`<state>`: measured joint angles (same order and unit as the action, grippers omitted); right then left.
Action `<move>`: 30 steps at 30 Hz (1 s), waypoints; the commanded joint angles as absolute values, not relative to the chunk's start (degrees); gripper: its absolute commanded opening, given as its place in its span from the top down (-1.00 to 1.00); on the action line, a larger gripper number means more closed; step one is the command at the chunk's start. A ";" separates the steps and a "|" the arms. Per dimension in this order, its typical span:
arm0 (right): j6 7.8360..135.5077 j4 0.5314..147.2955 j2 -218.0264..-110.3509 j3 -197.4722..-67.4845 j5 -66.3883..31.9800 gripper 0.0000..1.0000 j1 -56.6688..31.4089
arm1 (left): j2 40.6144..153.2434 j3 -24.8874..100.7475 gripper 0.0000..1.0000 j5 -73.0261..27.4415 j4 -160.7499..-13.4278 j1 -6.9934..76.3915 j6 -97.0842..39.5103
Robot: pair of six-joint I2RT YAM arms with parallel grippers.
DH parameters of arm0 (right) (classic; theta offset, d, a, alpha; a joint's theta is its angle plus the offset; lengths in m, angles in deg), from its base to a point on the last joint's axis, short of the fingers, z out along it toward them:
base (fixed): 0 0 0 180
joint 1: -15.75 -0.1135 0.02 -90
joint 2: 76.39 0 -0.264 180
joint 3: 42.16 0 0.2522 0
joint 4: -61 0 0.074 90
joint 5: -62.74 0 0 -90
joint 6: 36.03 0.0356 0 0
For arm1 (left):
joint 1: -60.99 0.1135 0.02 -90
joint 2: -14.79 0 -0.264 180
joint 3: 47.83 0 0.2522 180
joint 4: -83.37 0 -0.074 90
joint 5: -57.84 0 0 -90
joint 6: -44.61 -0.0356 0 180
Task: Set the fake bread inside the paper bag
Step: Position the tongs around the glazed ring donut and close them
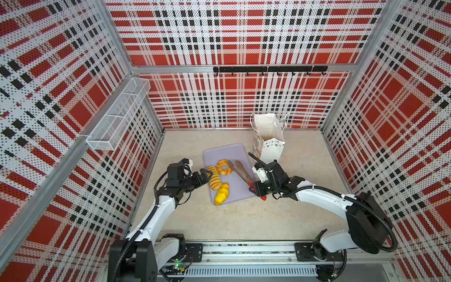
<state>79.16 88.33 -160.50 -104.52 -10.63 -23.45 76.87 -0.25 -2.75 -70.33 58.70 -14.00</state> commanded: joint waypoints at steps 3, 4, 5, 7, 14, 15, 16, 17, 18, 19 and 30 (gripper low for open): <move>79.09 86.07 -161.80 -106.43 -9.62 0.31 -22.71 | 77.30 0.55 -0.96 -2.86 -69.95 57.47 -14.80; 78.57 86.18 -161.80 -106.34 -10.21 0.31 -22.51 | 78.04 0.64 -0.96 -2.37 -69.91 57.47 -14.87; 77.85 86.15 -161.81 -106.21 -10.39 0.31 -22.19 | 78.63 0.73 -0.96 -1.75 -69.62 57.41 -15.14; 77.70 85.73 -162.12 -106.23 -9.38 0.31 -21.28 | 78.64 0.65 -0.96 -1.53 -69.51 56.68 -15.07; 74.32 88.84 -165.78 -110.29 -7.72 0.33 -20.70 | 77.80 0.38 -0.96 -2.37 -69.86 56.32 -14.62; 73.70 89.26 -166.44 -110.88 -7.45 0.34 -20.63 | 77.71 0.38 -0.96 -2.37 -69.84 56.30 -14.63; 73.04 89.69 -167.00 -111.56 -7.00 0.34 -20.68 | 77.64 0.31 -0.96 -2.37 -69.86 56.33 -14.63; 72.56 89.79 -167.39 -111.81 -6.53 0.35 -20.66 | 77.55 0.35 -0.96 -2.61 -69.86 56.40 -14.62; 72.28 89.86 -167.52 -111.96 -6.28 0.35 -20.67 | 77.54 0.38 -0.96 -2.63 -69.84 56.57 -14.53; 72.04 90.01 -167.80 -112.13 -6.22 0.35 -20.68 | 77.45 0.37 -0.96 -2.57 -69.86 56.80 -14.54; 69.24 94.02 -173.06 -115.82 -8.40 0.36 -20.98 | 77.86 0.12 -0.96 -2.46 -69.95 57.04 -14.41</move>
<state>71.40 93.05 -172.13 -114.19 -8.08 -20.78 78.23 -0.25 -2.62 -70.20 56.78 -13.95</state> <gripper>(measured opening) 0.320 0.982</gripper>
